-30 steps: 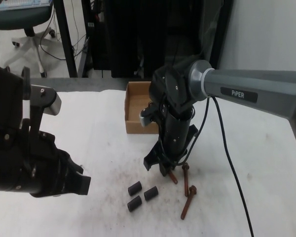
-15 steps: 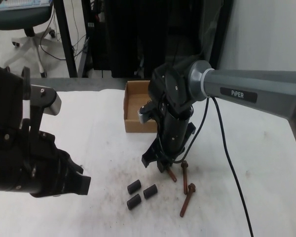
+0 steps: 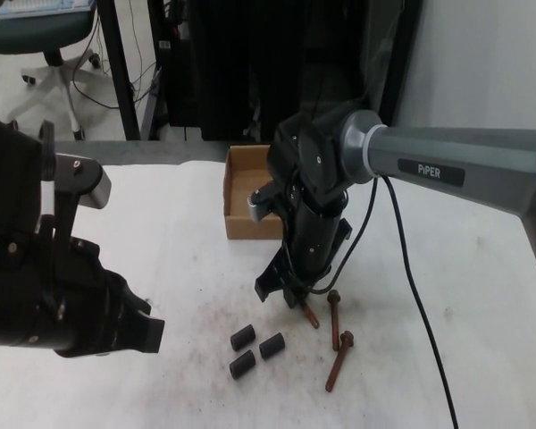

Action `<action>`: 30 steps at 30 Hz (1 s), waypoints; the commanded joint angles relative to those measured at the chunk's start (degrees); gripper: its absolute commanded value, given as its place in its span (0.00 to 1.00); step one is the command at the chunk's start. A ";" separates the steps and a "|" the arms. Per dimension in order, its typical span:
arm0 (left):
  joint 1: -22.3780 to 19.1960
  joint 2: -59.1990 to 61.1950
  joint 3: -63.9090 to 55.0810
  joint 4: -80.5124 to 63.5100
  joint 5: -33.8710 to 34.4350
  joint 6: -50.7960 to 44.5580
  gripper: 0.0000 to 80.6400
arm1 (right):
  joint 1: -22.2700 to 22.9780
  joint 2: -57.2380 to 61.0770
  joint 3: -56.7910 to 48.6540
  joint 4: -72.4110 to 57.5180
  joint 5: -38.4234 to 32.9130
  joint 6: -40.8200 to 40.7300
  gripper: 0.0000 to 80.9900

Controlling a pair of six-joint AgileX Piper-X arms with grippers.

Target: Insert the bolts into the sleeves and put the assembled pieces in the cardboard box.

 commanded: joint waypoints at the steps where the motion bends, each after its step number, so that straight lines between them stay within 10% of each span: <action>1: 0.12 0.04 -0.32 -0.59 -0.22 0.06 0.00 | 0.00 1.56 0.42 0.51 -0.19 -0.59 0.01; 15: 0.12 0.04 -0.32 -1.54 -0.22 0.06 0.00 | -0.10 -3.46 0.80 -5.47 -3.22 -1.12 0.00; 24: 0.12 0.04 -0.32 -1.54 -0.22 0.06 0.00 | -0.10 -3.46 0.81 -5.47 -7.12 -1.12 0.43; 30: 0.12 0.04 -0.32 -1.43 -0.22 0.06 0.00 | -0.10 -3.46 0.81 -3.66 -7.12 -1.12 0.40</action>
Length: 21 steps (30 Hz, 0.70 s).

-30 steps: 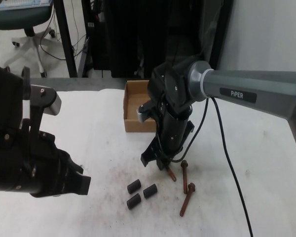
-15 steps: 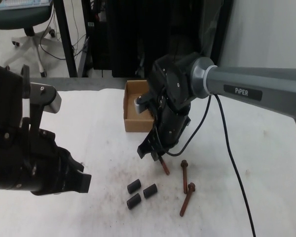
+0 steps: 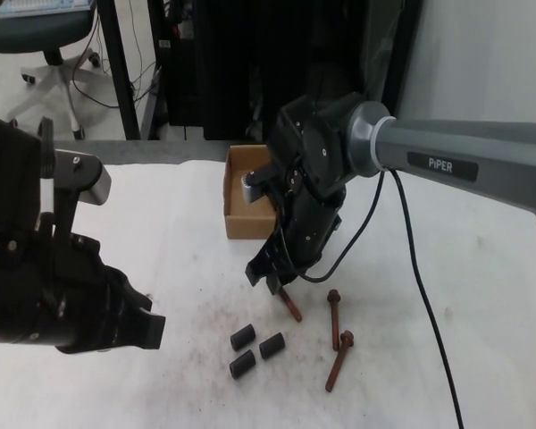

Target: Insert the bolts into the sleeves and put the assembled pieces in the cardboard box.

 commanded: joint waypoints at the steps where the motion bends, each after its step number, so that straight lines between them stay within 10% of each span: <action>1: 0.12 0.04 -0.32 -0.60 -0.22 0.06 0.00 | -0.10 -1.01 0.08 0.93 -0.73 -0.72 0.40; 21: 0.12 0.04 -0.32 -0.30 -0.22 0.06 0.00 | -0.22 -0.90 1.42 -2.10 0.85 -5.17 0.35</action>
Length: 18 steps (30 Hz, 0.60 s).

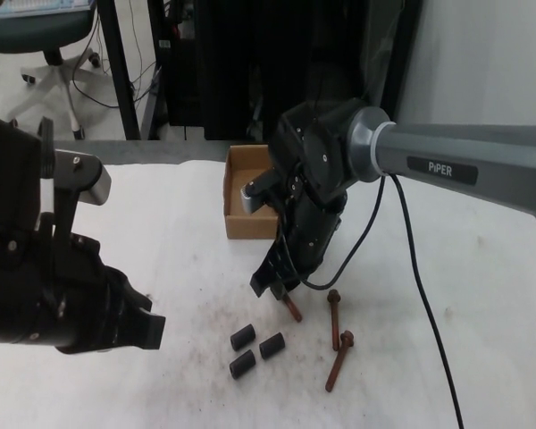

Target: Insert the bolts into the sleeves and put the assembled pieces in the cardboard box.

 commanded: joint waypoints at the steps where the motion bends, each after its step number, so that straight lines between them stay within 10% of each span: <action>1: 0.12 0.04 -0.32 -0.30 -0.22 0.06 0.00 | -0.22 -0.90 0.15 -1.38 0.04 -0.50 0.35; 18: 0.12 0.04 -0.32 -0.30 -0.22 0.06 0.00 | -0.32 -0.90 0.15 -3.17 0.04 -0.50 0.35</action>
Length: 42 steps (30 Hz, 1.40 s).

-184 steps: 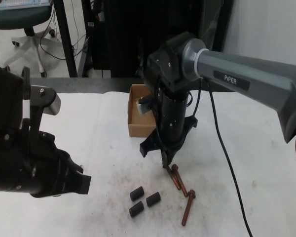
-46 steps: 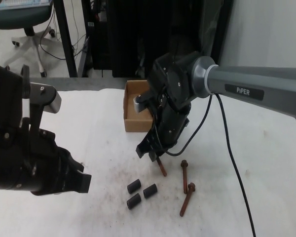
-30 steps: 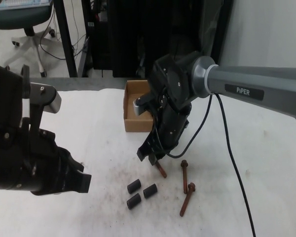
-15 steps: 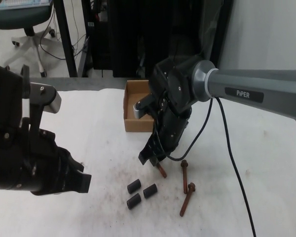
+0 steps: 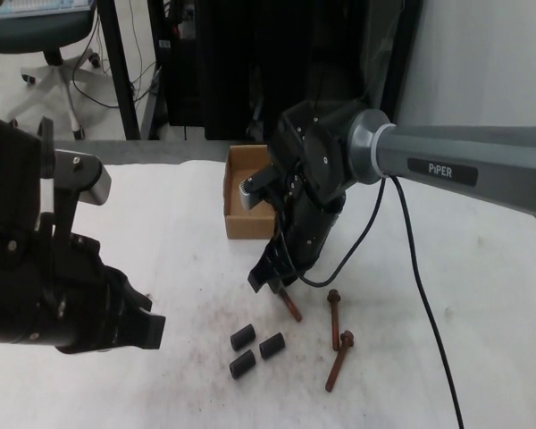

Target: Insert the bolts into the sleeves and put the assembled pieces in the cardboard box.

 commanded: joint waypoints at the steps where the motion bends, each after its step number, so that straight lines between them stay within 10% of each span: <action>1: 0.12 0.04 -0.32 -0.30 -0.22 0.06 0.00 | -0.22 -0.90 -0.04 -0.16 0.04 -0.32 0.35; 21: 0.12 0.04 -0.32 -0.30 -0.22 0.06 0.00 | -0.22 -0.90 4.03 -2.21 0.01 -0.32 0.33; 29: 0.12 0.04 -0.32 -0.30 -0.22 0.06 0.00 | -0.22 -0.15 4.73 -0.13 3.91 -1.65 0.01; 42: 0.12 0.04 -0.32 -0.30 -0.22 0.06 0.00 | 0.10 2.69 4.71 5.27 5.96 -1.16 0.01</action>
